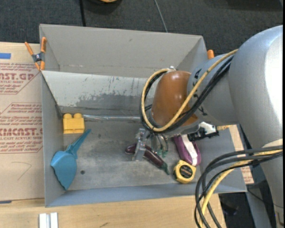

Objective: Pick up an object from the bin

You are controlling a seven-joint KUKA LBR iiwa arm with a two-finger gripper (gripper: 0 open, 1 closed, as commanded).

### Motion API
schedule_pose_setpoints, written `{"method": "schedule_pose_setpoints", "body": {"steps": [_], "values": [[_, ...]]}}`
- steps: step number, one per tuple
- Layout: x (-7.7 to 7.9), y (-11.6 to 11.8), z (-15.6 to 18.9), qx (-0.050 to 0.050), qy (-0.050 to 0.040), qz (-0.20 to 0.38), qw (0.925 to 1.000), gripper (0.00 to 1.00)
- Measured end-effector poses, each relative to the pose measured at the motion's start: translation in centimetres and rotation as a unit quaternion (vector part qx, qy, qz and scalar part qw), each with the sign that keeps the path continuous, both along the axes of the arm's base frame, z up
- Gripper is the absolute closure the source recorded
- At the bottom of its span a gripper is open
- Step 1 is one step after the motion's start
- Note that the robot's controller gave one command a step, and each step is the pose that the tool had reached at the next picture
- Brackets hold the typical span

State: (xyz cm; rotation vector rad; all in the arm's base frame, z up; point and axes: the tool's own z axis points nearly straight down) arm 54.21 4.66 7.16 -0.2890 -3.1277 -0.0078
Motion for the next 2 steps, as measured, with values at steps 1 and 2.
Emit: {"method": "schedule_pose_setpoints", "body": {"steps": [1,2], "values": [[-0.2,0.0,1.1,0.0,0.0027,0.0,1.0,1.0],[-0.1,0.0,3.3,0.0,0.0019,0.0,1.0,1.0]]}}
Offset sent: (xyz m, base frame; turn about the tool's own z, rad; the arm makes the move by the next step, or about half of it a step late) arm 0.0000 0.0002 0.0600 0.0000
